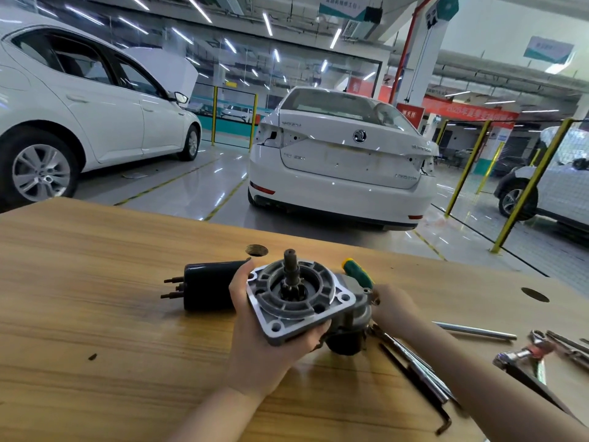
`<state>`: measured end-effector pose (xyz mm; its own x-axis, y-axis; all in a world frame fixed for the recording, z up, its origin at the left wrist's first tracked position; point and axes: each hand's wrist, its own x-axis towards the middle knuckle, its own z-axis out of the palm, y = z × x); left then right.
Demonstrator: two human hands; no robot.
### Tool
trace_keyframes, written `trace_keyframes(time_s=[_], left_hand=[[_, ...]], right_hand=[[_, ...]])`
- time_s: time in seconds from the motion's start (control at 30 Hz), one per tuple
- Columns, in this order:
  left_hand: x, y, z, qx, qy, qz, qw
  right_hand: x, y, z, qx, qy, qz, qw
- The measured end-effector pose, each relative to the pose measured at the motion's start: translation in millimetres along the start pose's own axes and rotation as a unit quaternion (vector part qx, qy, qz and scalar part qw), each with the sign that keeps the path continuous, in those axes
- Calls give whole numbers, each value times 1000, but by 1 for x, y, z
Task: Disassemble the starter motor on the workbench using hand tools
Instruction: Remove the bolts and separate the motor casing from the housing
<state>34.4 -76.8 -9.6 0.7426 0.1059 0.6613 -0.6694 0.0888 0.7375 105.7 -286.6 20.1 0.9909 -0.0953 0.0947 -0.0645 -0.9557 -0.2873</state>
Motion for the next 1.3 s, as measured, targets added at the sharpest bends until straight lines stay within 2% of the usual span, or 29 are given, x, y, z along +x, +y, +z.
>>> trace_keyframes(time_s=[0.13,0.27,0.3,0.33,0.37,0.43,0.47,0.5,0.57,0.63,0.7,0.83,1.03,1.23,1.3], left_hand=[[1,1,-1,-8,23,-25,999],[1,1,0,-17,27,-26,999],[1,1,0,-18,25,-24,999],[1,1,0,-18,22,-22,999],[1,0,1,-18,19,-19,999],[1,0,1,-26,17,-19,999],[1,-1,0,-34,15,-21,999],[0,-1,0,-37,11,-21,999],[-1,-1,-1,-32,0,-16,999],[-1,1,-1,-27,-8,-6,1000],[-1,2,-2,-33,-17,2,999],[-3,1,-4,-51,-38,6,998],[-4,10,-5,-8,-98,68,993],[-4,18,-3,71,-163,181,967],[-7,19,0,63,-177,176,966]], right_hand=[[-3,10,3,-11,25,-13,1000],[-3,9,-3,-82,-34,-21,996],[-4,5,-10,-72,-31,-35,996],[-5,0,-21,-21,-16,-53,998],[-10,-7,-36,75,1,-79,994],[-27,-28,-71,279,-18,-167,946],[-37,-39,-88,309,-61,-226,922],[-46,-50,-100,271,-110,-277,915],[-56,-72,-108,77,-179,-342,919],[-59,-90,-106,-105,-212,-364,901],[-61,-103,-99,-182,-230,-376,879],[-63,-106,-93,-187,-219,-368,884],[-79,-97,-86,-156,-182,-368,898],[-109,-65,-69,-62,-97,-378,919],[-120,-49,-54,-37,-3,-385,922]])
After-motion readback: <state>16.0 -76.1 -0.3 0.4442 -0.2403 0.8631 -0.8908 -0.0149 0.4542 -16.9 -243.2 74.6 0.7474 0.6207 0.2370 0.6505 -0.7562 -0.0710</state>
